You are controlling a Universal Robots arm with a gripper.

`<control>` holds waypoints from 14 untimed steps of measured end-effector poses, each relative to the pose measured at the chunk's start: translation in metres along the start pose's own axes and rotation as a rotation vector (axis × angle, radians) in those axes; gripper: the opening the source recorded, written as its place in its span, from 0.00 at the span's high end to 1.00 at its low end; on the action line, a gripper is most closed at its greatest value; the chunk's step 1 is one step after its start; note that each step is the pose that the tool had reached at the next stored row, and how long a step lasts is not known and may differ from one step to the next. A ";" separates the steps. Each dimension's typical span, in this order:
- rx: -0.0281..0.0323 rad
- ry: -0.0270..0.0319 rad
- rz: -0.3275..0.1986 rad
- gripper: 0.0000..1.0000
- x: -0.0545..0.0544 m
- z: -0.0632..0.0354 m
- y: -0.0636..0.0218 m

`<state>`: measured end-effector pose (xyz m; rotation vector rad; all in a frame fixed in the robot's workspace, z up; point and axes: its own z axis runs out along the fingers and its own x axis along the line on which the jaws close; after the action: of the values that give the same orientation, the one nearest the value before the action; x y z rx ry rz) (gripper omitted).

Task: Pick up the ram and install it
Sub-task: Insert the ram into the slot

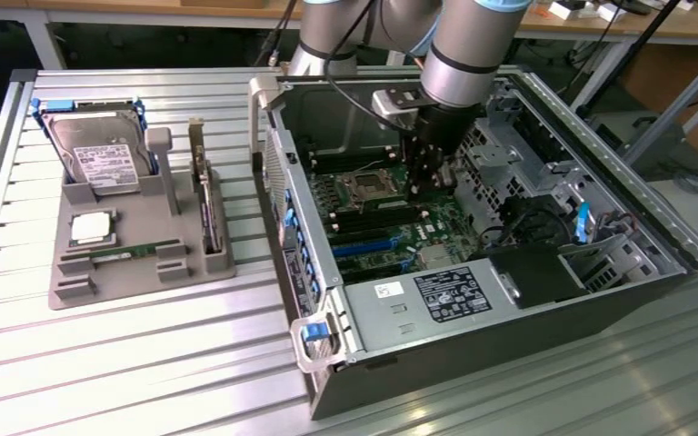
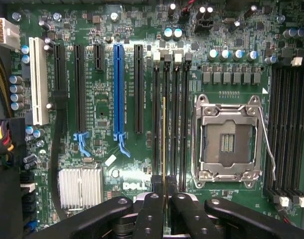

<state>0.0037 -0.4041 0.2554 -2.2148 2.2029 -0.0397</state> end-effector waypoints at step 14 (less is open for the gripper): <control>-0.0002 0.0107 0.000 0.87 0.001 0.0064 0.0302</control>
<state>-0.0263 -0.4056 0.2482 -2.2203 2.2080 -0.0515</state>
